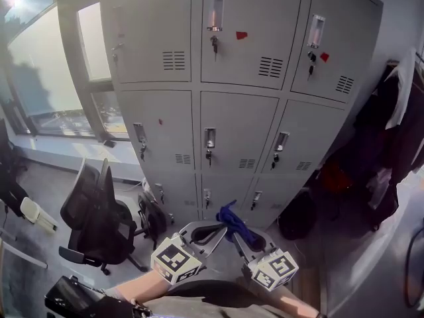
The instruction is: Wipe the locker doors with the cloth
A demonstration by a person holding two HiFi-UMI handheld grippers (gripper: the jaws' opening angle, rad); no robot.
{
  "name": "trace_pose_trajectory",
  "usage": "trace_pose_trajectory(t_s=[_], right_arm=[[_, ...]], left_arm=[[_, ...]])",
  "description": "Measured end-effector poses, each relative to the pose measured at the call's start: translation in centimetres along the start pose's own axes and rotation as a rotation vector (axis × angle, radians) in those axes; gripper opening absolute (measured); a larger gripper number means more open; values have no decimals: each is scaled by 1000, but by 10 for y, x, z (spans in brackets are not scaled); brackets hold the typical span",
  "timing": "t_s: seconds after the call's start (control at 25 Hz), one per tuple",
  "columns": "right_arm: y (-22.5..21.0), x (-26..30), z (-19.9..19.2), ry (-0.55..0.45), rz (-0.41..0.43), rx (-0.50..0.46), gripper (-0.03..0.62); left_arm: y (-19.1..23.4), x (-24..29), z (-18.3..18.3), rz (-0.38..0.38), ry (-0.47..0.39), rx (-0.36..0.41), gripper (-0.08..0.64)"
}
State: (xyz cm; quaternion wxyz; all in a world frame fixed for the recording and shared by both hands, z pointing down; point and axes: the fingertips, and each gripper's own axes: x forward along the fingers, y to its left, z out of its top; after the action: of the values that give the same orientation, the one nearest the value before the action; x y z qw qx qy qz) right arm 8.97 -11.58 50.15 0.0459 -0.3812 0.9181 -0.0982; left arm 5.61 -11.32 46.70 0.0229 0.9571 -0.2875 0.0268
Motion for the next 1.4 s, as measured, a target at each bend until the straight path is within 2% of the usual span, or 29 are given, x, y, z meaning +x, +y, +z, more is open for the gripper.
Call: trace_pose_trajectory(t_s=[0.28,0.6,0.84,1.12,1.4], right_arm=[[-59,-24,60,-82,-2,-78,77],[-89,-39,117,-126,52,-158,78],[-92,-24,163,-178,63,-231,78],[-61,20,206,-193,99,-356,78],[-33,76,251,-227,94,-427,78]], left_arm=[[-23,67,43,-23,-39,60,8],[-44,116,87,-63,-56,108,8],[-32,115,116,-67,-73,157,8],[18,91,164,-56,-119,234,8],[58,60,216,-125,-149,281,8]])
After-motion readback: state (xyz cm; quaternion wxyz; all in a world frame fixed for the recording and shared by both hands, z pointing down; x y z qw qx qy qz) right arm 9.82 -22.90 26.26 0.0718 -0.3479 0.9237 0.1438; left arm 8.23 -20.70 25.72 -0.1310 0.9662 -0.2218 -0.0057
